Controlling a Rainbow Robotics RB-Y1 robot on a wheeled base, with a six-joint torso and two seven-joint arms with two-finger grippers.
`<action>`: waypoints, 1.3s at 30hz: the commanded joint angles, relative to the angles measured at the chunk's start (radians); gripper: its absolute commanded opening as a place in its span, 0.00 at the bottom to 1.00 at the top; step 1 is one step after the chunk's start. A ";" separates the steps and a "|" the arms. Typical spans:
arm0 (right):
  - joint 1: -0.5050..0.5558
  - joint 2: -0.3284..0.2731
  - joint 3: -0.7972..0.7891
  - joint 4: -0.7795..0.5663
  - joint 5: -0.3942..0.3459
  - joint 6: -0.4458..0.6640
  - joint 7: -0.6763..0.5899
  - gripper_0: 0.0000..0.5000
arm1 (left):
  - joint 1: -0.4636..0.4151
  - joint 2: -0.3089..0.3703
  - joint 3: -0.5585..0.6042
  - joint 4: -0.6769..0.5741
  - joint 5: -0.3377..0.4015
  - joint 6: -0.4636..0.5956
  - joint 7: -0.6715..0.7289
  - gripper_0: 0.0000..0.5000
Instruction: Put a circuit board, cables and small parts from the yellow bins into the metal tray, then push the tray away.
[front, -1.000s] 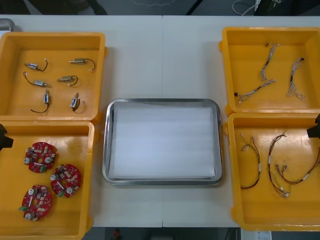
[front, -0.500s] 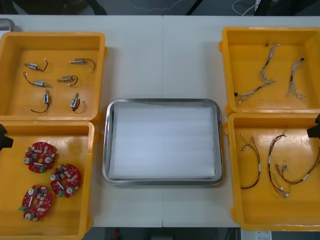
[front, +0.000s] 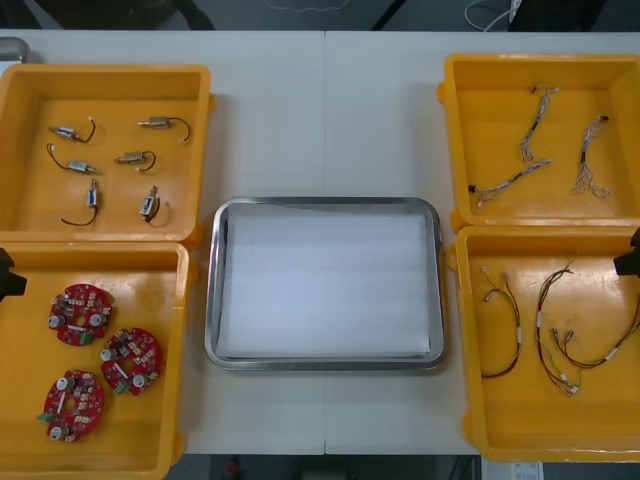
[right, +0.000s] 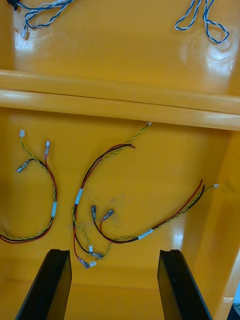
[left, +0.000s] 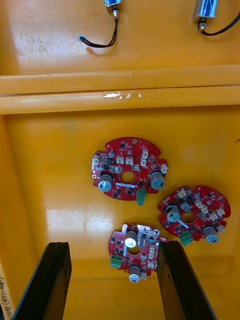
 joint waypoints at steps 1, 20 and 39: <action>-0.008 -0.039 -0.025 -0.005 0.003 0.003 -0.016 1.00 | 0.022 0.041 0.013 -0.028 0.007 0.006 -0.003 1.00; -0.008 -0.039 -0.025 -0.005 0.003 0.003 -0.016 1.00 | 0.022 0.041 0.013 -0.028 0.007 0.006 -0.003 1.00; -0.008 -0.039 -0.025 -0.005 0.003 0.003 -0.016 1.00 | 0.022 0.041 0.013 -0.028 0.007 0.006 -0.003 1.00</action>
